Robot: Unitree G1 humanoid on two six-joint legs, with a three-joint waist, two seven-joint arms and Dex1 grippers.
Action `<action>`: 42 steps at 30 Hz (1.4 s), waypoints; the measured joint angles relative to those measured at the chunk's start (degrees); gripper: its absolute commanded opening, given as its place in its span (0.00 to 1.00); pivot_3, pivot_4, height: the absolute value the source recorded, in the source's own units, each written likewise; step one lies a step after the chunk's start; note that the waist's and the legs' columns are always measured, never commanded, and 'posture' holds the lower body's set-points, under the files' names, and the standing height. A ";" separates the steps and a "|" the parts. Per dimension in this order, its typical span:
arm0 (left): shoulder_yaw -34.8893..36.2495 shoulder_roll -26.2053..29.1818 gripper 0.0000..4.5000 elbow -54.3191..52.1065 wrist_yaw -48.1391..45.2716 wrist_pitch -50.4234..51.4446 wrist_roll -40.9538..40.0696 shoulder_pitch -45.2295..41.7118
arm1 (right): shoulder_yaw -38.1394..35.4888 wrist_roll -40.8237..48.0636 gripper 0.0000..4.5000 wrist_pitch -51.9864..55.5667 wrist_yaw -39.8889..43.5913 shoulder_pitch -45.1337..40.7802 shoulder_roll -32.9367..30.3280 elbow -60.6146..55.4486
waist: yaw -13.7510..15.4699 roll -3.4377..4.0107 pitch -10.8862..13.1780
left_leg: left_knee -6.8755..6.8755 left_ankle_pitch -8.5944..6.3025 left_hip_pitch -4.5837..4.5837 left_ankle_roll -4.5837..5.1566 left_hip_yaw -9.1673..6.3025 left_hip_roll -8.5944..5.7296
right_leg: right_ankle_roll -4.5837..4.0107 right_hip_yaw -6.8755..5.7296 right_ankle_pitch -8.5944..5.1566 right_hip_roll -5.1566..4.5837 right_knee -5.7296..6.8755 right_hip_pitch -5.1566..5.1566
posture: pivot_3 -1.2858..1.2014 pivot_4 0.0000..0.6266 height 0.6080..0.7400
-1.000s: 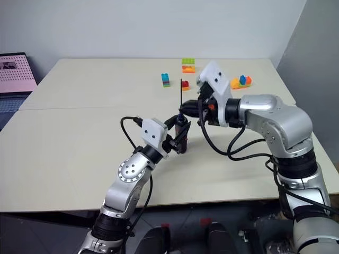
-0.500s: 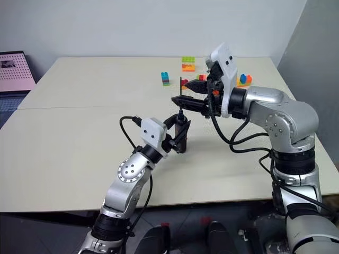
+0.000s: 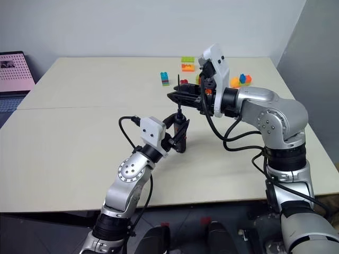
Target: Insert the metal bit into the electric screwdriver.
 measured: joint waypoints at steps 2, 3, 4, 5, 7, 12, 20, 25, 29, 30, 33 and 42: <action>0.05 0.00 0.36 -0.07 0.02 0.06 0.00 0.03 | 0.61 -0.58 0.03 -0.17 0.20 -0.48 0.00 0.14 | -0.02 0.00 0.00 | 0.01 0.00 0.00 0.00 0.00 0.00 | 0.00 0.01 0.00 0.00 0.00 0.00 | 0.52 0.24 1.00; 0.05 0.00 0.36 -0.20 -0.01 0.07 0.00 0.14 | 0.87 -1.25 0.00 -0.32 -0.02 -0.72 -0.01 0.20 | -0.03 0.00 0.00 | 0.01 0.00 0.00 0.00 0.00 0.00 | 0.00 0.00 0.00 0.00 0.01 0.00 | 0.52 0.24 1.00; 0.05 0.00 0.36 -0.56 -0.01 0.07 0.00 0.50 | 0.76 -1.54 0.00 -0.41 -0.05 -0.87 -0.26 0.69 | 0.01 0.00 0.00 | 0.00 0.00 0.00 0.00 -0.01 0.00 | 0.00 0.00 0.00 0.00 0.00 0.00 | 0.52 0.24 1.00; 0.05 0.00 0.36 -0.62 0.00 0.11 0.00 0.54 | 0.88 -1.54 0.00 -0.41 0.05 -0.88 -0.11 0.72 | 0.00 0.00 0.00 | 0.01 0.00 0.00 0.00 0.00 0.00 | 0.00 0.01 0.00 0.00 0.01 0.00 | 0.52 0.24 1.00; 0.08 0.00 0.36 -0.63 0.00 0.14 0.00 0.53 | 1.08 -1.66 0.00 -0.47 0.14 -1.00 -0.12 0.82 | -0.01 0.00 0.00 | 0.00 0.00 0.00 0.00 0.00 0.00 | 0.00 0.00 0.00 0.00 0.00 0.00 | 0.52 0.24 1.00; 0.08 -0.02 0.36 -0.63 0.00 0.17 0.00 0.54 | 1.41 -2.49 0.00 -0.54 1.10 -1.24 -0.41 0.91 | -0.01 0.00 0.00 | 0.01 0.00 0.01 0.00 0.00 0.00 | 0.00 0.01 0.00 0.00 0.02 0.01 | 0.52 0.24 1.00; 0.08 -0.10 0.36 -0.62 0.10 0.23 0.03 0.58 | 3.05 -4.23 0.00 -2.54 2.34 -1.21 -0.92 0.59 | -0.01 0.00 0.00 | 0.03 0.00 0.03 0.00 0.00 0.00 | 0.00 0.01 0.01 0.00 0.04 0.02 | 0.52 0.24 1.00; 0.08 -0.10 0.36 -0.60 0.10 0.26 0.07 0.61 | 3.71 -5.31 0.00 -2.93 2.36 -0.98 -0.88 -0.20 | -0.01 0.01 -0.01 | 0.05 0.00 0.06 0.00 0.00 0.00 | 0.01 0.01 0.01 0.00 0.06 0.04 | 0.52 0.24 1.00; 0.09 -0.10 0.36 -0.60 0.10 0.29 0.09 0.61 | 3.71 -5.35 0.00 -3.00 2.39 -0.86 -0.88 -0.34 | -0.01 0.01 -0.01 | 0.06 0.00 0.06 0.00 -0.01 0.00 | 0.00 0.01 0.01 0.00 0.07 0.05 | 0.52 0.24 1.00; 0.09 -0.10 0.36 -0.60 0.09 0.29 0.09 0.62 | 3.69 -5.36 0.00 -3.13 2.41 -0.73 -0.89 -0.46 | -0.01 0.01 -0.01 | 0.06 0.00 0.06 0.00 -0.01 0.00 | 0.01 0.01 0.01 0.00 0.07 0.05 | 0.52 0.24 1.00; 0.11 -0.11 0.36 -0.60 0.07 0.30 0.08 0.59 | 4.14 -5.38 0.19 -3.09 2.60 0.32 -0.98 -1.15 | 0.00 0.00 -0.01 | 0.06 0.00 0.06 0.00 -0.01 0.00 | 0.01 0.01 0.01 0.01 0.07 0.06 | 0.52 0.24 1.00; 0.18 -0.12 0.36 -0.60 0.10 0.31 0.08 0.53 | 5.15 -5.34 0.68 -3.09 2.60 1.67 -0.89 -1.79 | -0.02 0.00 -0.01 | 0.05 0.00 0.06 0.00 0.00 0.00 | 0.02 0.03 0.02 0.02 0.08 0.04 | 0.52 0.24 1.00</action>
